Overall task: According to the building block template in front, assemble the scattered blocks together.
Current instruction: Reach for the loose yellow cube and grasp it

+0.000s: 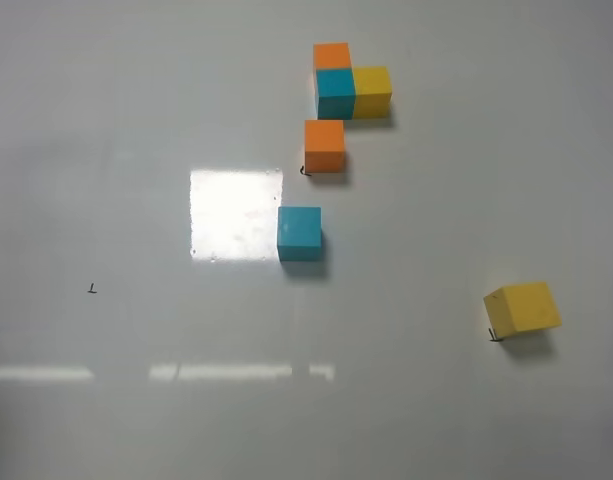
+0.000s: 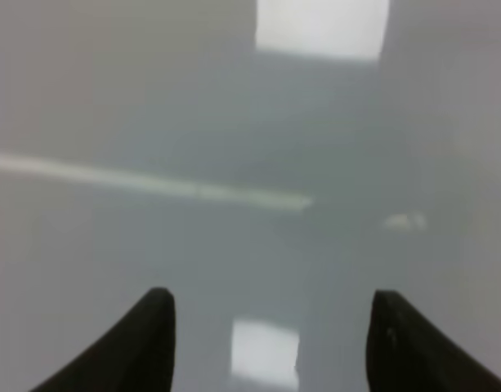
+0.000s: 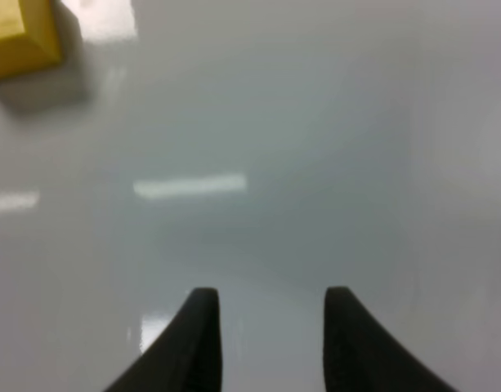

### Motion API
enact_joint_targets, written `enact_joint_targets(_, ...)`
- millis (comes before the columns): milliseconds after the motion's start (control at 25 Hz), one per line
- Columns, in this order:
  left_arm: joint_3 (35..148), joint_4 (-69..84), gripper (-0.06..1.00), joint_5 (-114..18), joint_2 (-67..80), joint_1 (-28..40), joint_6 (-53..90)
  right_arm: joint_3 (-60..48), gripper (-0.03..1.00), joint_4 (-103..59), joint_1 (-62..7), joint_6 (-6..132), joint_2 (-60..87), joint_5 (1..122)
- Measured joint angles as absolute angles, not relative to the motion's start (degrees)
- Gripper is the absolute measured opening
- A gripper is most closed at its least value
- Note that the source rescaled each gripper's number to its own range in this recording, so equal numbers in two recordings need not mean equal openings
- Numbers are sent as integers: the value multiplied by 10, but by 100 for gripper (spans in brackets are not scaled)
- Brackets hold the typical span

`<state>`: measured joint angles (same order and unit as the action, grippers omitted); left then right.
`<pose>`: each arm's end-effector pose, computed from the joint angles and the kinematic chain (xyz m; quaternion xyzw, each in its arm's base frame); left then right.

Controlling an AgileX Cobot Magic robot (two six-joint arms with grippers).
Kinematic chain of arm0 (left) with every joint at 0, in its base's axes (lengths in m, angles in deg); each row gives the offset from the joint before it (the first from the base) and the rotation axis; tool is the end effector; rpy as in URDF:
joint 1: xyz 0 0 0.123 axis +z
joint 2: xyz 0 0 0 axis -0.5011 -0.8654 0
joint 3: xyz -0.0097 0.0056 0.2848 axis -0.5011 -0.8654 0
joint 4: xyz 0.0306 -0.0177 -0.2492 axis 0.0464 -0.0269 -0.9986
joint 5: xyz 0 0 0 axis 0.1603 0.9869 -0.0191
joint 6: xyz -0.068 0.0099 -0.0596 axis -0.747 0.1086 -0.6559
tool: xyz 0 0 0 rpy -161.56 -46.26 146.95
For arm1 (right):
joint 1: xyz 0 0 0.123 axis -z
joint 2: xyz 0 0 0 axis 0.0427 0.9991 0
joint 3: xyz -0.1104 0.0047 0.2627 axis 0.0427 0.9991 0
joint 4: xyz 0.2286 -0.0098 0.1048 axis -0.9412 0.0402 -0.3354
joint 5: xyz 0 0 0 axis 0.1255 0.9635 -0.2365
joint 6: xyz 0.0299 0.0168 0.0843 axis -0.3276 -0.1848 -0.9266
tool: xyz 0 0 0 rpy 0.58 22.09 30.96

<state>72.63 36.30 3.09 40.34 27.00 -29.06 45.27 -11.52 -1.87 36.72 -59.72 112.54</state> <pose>0.1021 0.0144 0.4210 -0.0683 0.8508 0.0591 0.5176 -0.0056 -0.0042 0.2784 0.0324 0.8481 -0.0121 0.5287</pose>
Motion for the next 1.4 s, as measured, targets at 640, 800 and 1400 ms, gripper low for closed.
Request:
enact_joint_targets(640,430,254,25,60,767,270,-269,453,6,-115,-19,367,-597,1125)
enact_joint_targets(800,410,209,25,76,802,270,-200,453,6,-115,-19,367,-597,1125)
enact_joint_targets(1400,409,178,25,76,802,304,-163,453,6,-115,-19,366,-597,1125)
